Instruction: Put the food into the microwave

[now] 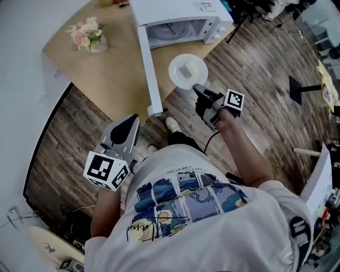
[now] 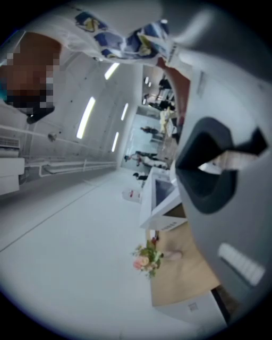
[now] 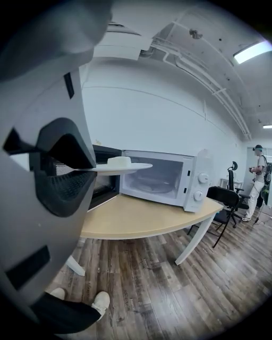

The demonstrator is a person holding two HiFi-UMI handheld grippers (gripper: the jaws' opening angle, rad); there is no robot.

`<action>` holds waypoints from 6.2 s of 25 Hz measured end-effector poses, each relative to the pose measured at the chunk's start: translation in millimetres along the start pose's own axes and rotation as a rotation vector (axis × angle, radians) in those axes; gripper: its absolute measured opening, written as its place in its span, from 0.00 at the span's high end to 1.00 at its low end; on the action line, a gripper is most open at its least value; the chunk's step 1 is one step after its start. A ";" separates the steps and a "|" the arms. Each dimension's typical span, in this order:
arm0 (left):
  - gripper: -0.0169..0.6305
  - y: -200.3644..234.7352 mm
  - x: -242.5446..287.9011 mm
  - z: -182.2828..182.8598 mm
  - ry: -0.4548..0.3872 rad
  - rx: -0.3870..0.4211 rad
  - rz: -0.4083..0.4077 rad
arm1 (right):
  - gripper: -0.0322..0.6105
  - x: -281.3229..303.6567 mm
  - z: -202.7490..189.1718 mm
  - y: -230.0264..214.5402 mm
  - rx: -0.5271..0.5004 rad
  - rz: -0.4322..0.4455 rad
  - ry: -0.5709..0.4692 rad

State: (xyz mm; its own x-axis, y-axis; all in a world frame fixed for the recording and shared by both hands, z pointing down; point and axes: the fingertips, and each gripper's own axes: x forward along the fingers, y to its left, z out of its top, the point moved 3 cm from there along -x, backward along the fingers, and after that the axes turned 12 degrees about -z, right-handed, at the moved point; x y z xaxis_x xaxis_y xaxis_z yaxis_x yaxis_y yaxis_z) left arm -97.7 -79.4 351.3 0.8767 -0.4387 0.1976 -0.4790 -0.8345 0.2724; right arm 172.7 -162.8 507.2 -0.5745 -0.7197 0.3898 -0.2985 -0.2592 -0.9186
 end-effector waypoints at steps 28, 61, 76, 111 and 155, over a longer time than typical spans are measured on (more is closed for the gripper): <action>0.96 89.2 77.2 30.8 0.053 -0.113 0.347 | 0.93 261.1 178.2 0.8 0.070 -0.030 0.088; 0.96 99.4 62.9 18.1 0.042 -0.164 0.425 | 0.66 298.1 193.3 13.5 -0.494 -0.349 0.083; 0.96 90.3 53.4 15.7 0.045 -0.153 0.354 | 0.62 272.1 172.1 6.3 -0.600 -0.420 0.131; 0.96 -7.1 -56.0 -46.7 0.016 -0.076 0.109 | 0.94 20.1 -55.5 44.1 -0.945 -0.271 0.040; 0.96 -23.3 -94.5 -97.4 -0.004 -0.141 0.037 | 0.94 -47.8 -170.8 104.5 -1.256 -0.162 0.042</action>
State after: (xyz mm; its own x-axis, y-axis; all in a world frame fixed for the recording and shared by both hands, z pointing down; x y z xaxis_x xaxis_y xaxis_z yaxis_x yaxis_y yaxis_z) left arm -173.9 14.0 418.0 0.8584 -0.4695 0.2066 -0.5122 -0.7628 0.3947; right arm 38.8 -45.5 403.8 -0.4807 -0.7103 0.5142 -0.8695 0.4620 -0.1747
